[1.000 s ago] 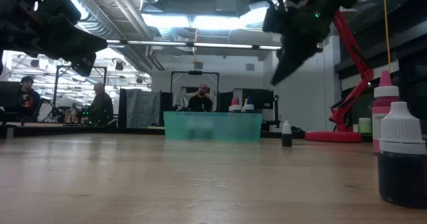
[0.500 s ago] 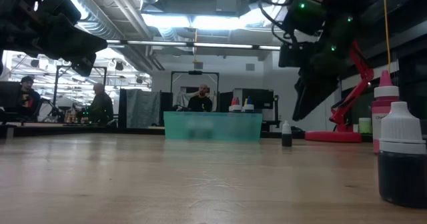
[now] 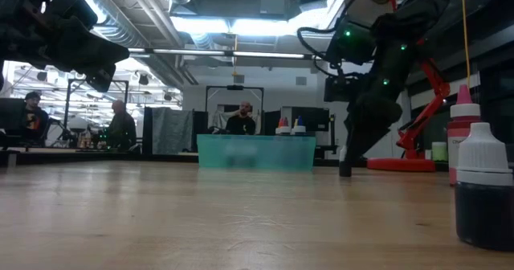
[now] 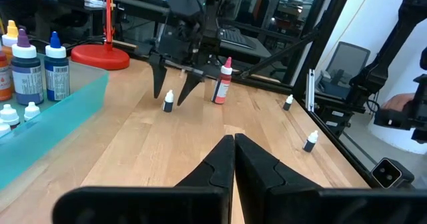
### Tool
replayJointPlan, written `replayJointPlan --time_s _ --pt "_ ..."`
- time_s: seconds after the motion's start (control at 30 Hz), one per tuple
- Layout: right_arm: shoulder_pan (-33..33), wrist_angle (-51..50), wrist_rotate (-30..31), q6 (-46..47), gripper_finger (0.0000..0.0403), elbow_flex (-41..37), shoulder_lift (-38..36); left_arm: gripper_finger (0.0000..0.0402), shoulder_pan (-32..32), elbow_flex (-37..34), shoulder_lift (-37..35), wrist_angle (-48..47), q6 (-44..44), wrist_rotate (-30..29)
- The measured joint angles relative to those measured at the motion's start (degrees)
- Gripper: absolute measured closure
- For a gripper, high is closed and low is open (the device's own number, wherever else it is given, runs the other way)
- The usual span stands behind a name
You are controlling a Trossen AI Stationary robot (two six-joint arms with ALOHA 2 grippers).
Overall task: Pick & Place food coloring
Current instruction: Put the top black food coloring bottle into the bin
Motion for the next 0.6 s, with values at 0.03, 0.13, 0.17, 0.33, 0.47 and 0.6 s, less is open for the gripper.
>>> replayJointPlan --time_s 0.03,0.13,0.17,0.33,0.47,0.6 --pt "-0.02 -0.06 0.00 -0.01 0.0157 0.00 0.23 0.0394 0.01 0.00 0.00 0.00 0.00 -0.01" --pt "-0.03 -0.14 0.00 -0.07 0.0164 0.00 0.61 0.0392 0.00 0.00 0.00 0.00 0.00 -0.02" --pt "-0.04 -0.05 0.00 -0.12 0.0166 0.00 0.61 0.0391 0.02 0.00 0.00 0.00 0.00 -0.02" --pt "-0.04 0.10 0.04 -0.24 0.0193 0.00 0.61 0.0393 0.01 0.00 0.00 0.00 0.00 -0.01" --pt "-0.04 0.17 0.02 -0.24 0.0225 0.00 0.61 0.0395 0.02 0.00 0.00 0.00 0.00 -0.01" --pt "-0.04 1.03 0.02 -0.24 0.0254 0.00 0.61 0.0392 0.01 0.00 0.00 0.00 0.00 -0.01"
